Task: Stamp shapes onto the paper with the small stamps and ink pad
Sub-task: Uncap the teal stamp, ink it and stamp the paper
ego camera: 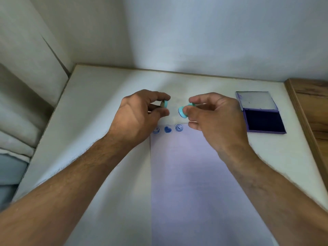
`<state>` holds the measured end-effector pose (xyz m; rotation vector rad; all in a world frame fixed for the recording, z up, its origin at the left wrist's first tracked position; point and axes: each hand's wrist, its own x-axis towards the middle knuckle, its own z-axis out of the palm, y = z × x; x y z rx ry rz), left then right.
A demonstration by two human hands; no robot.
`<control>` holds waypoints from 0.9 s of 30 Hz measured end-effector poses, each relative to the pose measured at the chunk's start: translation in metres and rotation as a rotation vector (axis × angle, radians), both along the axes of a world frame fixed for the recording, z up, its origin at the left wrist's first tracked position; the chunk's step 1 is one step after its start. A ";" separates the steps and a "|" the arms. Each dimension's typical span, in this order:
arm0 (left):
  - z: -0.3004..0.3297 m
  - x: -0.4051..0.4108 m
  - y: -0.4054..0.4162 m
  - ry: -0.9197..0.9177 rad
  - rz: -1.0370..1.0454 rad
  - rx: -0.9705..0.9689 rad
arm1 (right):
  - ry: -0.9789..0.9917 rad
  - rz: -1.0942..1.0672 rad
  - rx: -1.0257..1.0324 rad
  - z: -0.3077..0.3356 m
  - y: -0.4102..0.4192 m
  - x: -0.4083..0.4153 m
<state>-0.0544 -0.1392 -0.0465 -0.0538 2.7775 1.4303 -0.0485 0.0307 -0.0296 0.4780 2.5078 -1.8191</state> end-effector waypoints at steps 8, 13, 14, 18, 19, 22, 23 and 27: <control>-0.001 -0.003 0.000 -0.107 0.020 0.432 | -0.157 -0.101 -0.652 0.006 0.001 -0.001; 0.003 -0.003 0.001 -0.130 -0.031 0.567 | -0.149 -0.064 -0.763 0.005 0.000 -0.001; 0.004 -0.003 0.002 -0.130 -0.039 0.582 | -0.152 -0.055 -0.763 0.004 0.000 0.000; 0.006 -0.004 0.001 -0.121 -0.052 0.611 | -0.150 -0.028 -0.729 0.002 -0.002 0.000; 0.006 -0.004 0.001 -0.118 -0.057 0.610 | -0.146 -0.027 -0.719 0.001 -0.001 0.000; 0.005 -0.003 0.001 -0.116 -0.077 0.586 | -0.126 -0.009 -0.689 -0.001 0.000 0.000; 0.005 -0.003 0.001 -0.116 -0.082 0.580 | -0.115 0.005 -0.670 -0.001 0.000 0.000; 0.006 -0.004 0.001 -0.122 -0.067 0.577 | -0.020 0.050 -0.494 -0.003 0.000 0.001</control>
